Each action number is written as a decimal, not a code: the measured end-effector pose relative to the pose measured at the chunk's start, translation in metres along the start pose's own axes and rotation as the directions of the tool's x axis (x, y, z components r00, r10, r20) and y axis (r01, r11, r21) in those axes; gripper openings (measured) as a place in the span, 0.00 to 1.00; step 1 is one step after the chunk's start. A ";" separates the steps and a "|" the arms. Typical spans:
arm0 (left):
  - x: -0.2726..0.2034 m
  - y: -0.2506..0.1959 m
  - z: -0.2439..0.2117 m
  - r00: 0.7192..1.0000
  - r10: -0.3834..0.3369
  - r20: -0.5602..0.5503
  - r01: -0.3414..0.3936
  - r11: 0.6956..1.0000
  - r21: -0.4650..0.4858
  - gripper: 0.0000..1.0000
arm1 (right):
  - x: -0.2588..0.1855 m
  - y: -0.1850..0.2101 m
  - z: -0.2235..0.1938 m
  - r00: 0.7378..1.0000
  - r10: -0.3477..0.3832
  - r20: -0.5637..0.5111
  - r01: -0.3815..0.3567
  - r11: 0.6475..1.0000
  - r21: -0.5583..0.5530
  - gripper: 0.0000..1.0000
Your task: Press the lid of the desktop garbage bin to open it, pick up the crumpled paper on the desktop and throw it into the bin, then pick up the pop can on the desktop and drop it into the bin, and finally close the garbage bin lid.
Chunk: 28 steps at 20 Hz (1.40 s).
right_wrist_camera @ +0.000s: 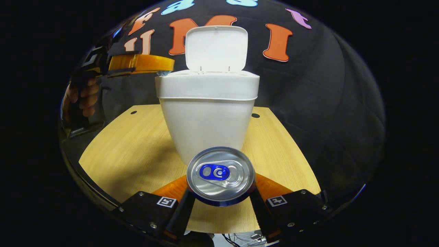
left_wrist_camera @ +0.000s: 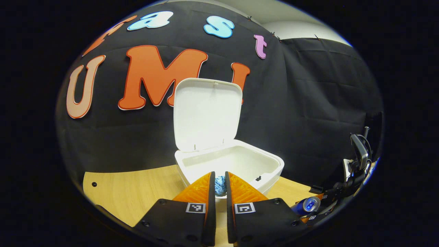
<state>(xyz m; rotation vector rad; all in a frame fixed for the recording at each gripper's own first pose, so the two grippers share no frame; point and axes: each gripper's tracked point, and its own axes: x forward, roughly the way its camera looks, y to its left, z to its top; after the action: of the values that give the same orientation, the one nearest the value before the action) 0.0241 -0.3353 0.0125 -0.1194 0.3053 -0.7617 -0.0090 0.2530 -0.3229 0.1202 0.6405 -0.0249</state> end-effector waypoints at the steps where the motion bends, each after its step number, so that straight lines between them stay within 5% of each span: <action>1: 0.002 -0.002 0.000 1.000 -0.005 -0.005 0.005 1.000 -0.008 0.17 | 0.001 -0.002 0.003 1.000 -0.004 0.011 0.004 1.000 -0.005 0.81; 7: 0.010 -0.002 -0.005 0.999 -0.022 -0.025 0.021 0.999 -0.029 0.18 | -0.013 -0.009 0.048 0.995 -0.021 0.096 0.024 0.999 -0.029 0.81; 13: 0.009 -0.005 -0.004 0.999 -0.038 -0.026 0.037 0.999 -0.006 0.32 | -0.029 -0.023 0.115 0.978 -0.033 0.207 0.044 0.998 -0.049 0.81; 14: 0.008 -0.008 -0.004 0.999 -0.041 -0.025 0.041 0.999 0.003 0.53 | -0.030 -0.024 0.124 0.975 -0.029 0.221 0.042 0.998 -0.056 0.81; 16: 0.005 -0.004 -0.003 0.999 -0.027 -0.027 0.027 0.999 0.023 0.69 | -0.036 -0.027 0.141 0.965 -0.027 0.261 0.048 0.996 -0.073 0.81; 20: -0.007 0.004 0.000 1.000 0.002 -0.014 -0.001 1.000 0.024 0.82 | -0.041 -0.025 0.176 0.949 -0.008 0.316 0.044 0.993 -0.107 0.81; 28: -0.039 0.032 -0.004 0.994 0.108 -0.019 -0.107 0.994 0.031 0.93 | -0.037 -0.018 0.222 0.922 0.045 0.385 0.016 0.988 -0.154 0.81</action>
<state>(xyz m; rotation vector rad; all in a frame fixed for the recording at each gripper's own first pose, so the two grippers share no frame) 0.0172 -0.2856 0.0111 -0.0659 0.3176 -0.6608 0.0924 0.2078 -0.1260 -0.0314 0.2422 0.0153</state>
